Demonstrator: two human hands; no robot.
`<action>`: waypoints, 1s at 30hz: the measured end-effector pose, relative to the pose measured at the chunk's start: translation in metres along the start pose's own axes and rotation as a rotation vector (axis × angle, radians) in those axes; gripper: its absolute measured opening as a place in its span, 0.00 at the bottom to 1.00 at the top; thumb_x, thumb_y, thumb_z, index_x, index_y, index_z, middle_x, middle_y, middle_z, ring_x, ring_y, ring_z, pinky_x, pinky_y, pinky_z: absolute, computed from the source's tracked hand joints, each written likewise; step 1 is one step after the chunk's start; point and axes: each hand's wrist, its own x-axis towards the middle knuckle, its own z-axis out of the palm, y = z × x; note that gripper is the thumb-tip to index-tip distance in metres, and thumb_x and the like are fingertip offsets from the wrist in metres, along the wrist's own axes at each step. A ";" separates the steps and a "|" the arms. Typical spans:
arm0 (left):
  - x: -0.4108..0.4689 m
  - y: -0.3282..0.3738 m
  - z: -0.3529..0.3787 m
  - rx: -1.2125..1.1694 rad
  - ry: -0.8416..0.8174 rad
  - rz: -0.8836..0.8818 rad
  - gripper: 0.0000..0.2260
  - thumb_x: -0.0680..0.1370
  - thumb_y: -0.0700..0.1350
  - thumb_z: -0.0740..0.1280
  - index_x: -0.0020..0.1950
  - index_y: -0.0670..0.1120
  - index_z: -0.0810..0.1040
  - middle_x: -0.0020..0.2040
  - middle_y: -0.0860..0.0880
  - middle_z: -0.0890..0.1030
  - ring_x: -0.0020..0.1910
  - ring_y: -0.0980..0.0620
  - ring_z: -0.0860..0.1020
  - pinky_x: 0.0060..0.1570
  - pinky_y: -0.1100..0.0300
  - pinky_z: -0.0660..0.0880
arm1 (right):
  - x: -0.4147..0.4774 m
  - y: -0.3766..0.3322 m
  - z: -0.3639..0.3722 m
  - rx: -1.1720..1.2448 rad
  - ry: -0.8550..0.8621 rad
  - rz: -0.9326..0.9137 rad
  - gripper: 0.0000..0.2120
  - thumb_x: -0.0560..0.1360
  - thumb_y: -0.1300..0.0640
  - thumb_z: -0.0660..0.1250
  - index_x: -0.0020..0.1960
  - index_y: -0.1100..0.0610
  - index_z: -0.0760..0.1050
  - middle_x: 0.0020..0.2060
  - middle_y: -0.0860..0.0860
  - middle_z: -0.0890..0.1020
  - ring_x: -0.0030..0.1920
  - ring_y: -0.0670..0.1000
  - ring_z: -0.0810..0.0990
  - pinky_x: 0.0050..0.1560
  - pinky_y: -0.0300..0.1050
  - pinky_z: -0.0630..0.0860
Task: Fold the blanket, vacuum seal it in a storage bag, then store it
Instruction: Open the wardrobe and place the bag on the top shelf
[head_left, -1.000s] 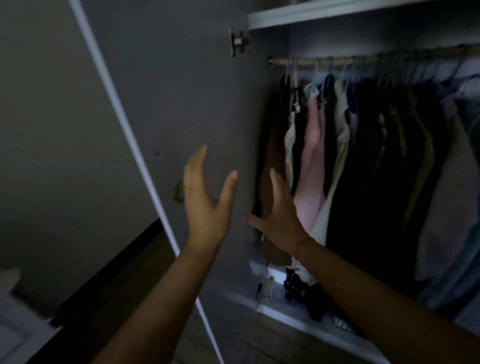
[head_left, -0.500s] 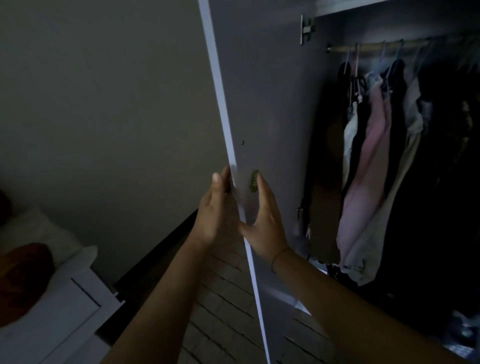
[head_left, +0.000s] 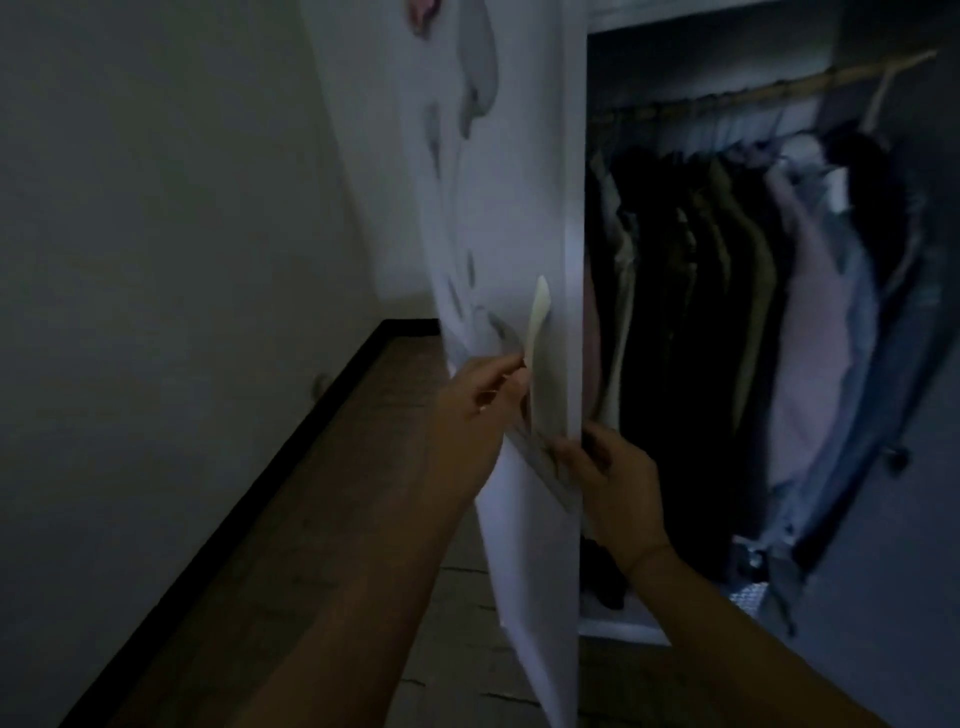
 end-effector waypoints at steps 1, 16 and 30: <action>0.007 0.001 0.016 -0.033 -0.019 -0.013 0.12 0.79 0.37 0.67 0.60 0.49 0.78 0.50 0.55 0.81 0.46 0.68 0.79 0.49 0.72 0.74 | 0.007 0.003 -0.014 0.005 0.036 0.017 0.08 0.76 0.56 0.67 0.44 0.43 0.79 0.39 0.38 0.82 0.41 0.36 0.80 0.43 0.32 0.77; 0.144 -0.032 0.186 0.159 0.055 -0.001 0.03 0.77 0.41 0.71 0.49 0.47 0.80 0.42 0.54 0.80 0.41 0.64 0.78 0.43 0.74 0.74 | 0.184 0.085 -0.139 0.069 0.085 0.251 0.06 0.73 0.51 0.71 0.40 0.53 0.80 0.39 0.49 0.82 0.43 0.48 0.79 0.51 0.48 0.78; 0.214 -0.055 0.227 0.210 0.089 -0.015 0.05 0.75 0.36 0.70 0.44 0.44 0.78 0.35 0.56 0.77 0.32 0.71 0.75 0.38 0.76 0.71 | 0.275 0.129 -0.150 0.078 0.039 0.258 0.05 0.74 0.53 0.71 0.43 0.54 0.80 0.42 0.52 0.81 0.47 0.51 0.78 0.58 0.56 0.76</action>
